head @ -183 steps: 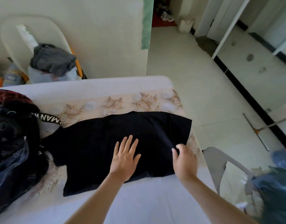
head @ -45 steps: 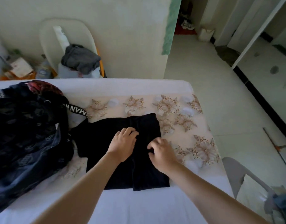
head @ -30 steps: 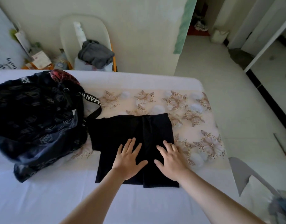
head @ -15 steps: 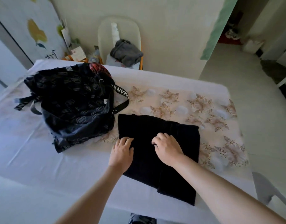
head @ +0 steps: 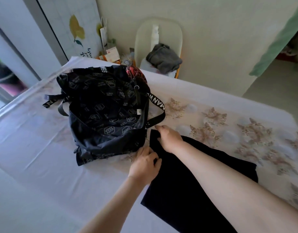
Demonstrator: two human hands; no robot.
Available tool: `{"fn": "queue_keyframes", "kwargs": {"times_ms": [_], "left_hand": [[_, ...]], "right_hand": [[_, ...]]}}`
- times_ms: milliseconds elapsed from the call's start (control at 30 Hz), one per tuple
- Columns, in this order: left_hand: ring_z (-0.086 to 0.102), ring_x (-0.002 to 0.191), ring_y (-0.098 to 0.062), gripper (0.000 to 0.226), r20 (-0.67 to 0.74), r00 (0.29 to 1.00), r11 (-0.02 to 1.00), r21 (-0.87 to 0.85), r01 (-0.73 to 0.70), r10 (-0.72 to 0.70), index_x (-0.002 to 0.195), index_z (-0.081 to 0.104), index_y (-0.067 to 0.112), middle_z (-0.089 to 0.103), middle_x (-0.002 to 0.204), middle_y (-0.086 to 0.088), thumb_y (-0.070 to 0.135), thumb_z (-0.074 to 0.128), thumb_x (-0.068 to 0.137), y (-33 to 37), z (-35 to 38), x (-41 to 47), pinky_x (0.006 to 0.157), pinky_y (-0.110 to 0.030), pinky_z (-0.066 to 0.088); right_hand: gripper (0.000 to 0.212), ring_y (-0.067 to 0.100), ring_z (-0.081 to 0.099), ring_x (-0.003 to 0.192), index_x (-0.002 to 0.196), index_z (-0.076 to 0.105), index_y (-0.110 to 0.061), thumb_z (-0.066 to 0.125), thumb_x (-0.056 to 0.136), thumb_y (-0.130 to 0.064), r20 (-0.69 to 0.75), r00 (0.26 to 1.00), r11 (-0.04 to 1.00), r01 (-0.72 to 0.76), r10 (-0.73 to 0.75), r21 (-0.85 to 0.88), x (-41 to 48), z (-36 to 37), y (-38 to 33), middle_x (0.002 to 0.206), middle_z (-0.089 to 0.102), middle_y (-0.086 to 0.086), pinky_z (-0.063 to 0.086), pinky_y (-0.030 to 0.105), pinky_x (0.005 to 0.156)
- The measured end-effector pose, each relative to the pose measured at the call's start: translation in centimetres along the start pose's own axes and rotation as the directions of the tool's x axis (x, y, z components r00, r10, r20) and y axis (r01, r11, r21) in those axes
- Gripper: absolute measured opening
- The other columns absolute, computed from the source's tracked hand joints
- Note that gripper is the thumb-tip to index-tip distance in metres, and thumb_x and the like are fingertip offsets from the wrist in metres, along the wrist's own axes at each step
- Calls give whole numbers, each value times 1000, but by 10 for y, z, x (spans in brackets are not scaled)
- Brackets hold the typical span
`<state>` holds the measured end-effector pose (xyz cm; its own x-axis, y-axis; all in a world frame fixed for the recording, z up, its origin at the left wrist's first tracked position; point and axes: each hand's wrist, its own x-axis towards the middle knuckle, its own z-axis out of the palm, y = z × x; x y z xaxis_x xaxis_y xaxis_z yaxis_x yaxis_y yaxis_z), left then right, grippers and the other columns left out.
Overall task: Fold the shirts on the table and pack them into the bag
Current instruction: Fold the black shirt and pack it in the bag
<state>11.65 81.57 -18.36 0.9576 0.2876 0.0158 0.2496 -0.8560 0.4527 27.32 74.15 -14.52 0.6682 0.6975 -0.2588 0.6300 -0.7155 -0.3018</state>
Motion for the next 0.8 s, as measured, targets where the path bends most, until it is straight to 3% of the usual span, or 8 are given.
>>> {"fn": "queue_keyframes", "kwargs": {"times_ms": [67, 167, 300, 400, 500, 567, 667, 800], "left_hand": [[43, 115, -24, 27, -4, 1000, 1000, 4, 21, -21, 94, 68, 19, 53, 121, -1, 37, 48, 95, -2, 2, 5, 92, -37, 46], [44, 117, -27, 20, 3, 997, 996, -27, 80, -80, 103, 62, 18, 49, 127, -5, 32, 54, 91, -2, 3, 9, 90, -42, 49], [41, 126, -27, 56, -10, 989, 983, -113, 144, -146, 139, 36, 16, 37, 136, -6, 24, 57, 88, 8, -4, 9, 99, -43, 44], [36, 134, -27, 74, 23, 981, 946, -264, 190, -191, 151, 20, 13, 36, 145, -10, 18, 58, 88, 16, -11, 10, 107, -41, 39], [61, 103, -24, 39, 97, 963, 866, -422, 268, -251, 123, 57, 20, 66, 108, -1, 15, 61, 85, 17, -24, 13, 82, -31, 51], [61, 77, -23, 6, 58, 979, 915, -347, 205, -197, 89, 63, 16, 64, 79, 2, 19, 63, 83, 17, -33, 11, 67, -35, 51], [60, 72, -21, 15, 9, 999, 996, -78, 37, -36, 90, 56, 18, 62, 76, 4, 33, 59, 91, 23, -43, -3, 60, -33, 46], [63, 76, -17, 27, 163, 979, 991, 41, -128, 120, 94, 65, 25, 66, 77, 7, 48, 52, 94, 37, -42, -20, 70, -29, 49]], "right_hand": [[64, 33, 58, 114, 154, 30, -24, 55, 96, -12, 23, 999, 999, -38, 38, -23, 11, 4, -2, 137, 47, 10, 46, 35, 80], [42, 31, 60, 111, 136, 56, -21, 56, 95, -12, 83, 996, 999, -37, 37, -2, 22, 3, -1, 131, 56, 6, 50, 32, 87], [16, 22, 58, 103, 103, 67, -27, 61, 93, -17, 22, 999, 984, 36, -40, 176, 12, -19, 5, 116, 58, 0, 51, 36, 90], [19, 16, 56, 91, 87, 60, -26, 62, 84, -8, -74, 996, 934, 71, -48, 350, -13, -40, 11, 106, 60, -4, 44, 28, 75], [28, 19, 62, 84, 72, 52, -29, 57, 72, -1, -106, 994, 911, 23, 23, 411, -39, -54, 22, 94, 69, -5, 49, 29, 73], [31, 23, 62, 81, 68, 48, -29, 53, 67, 2, -101, 994, 936, 3, 35, 352, -54, -58, 33, 88, 67, -6, 51, 33, 71], [37, 23, 53, 74, 70, 46, -28, 46, 66, 9, -104, 993, 991, 71, -59, 115, -75, -57, 48, 77, 53, -12, 41, 35, 66], [40, 19, 57, 102, 102, 63, -28, 49, 80, 3, 129, 990, 945, 103, -65, -310, -94, -39, 60, 101, 61, -10, 27, 43, 110]]}}
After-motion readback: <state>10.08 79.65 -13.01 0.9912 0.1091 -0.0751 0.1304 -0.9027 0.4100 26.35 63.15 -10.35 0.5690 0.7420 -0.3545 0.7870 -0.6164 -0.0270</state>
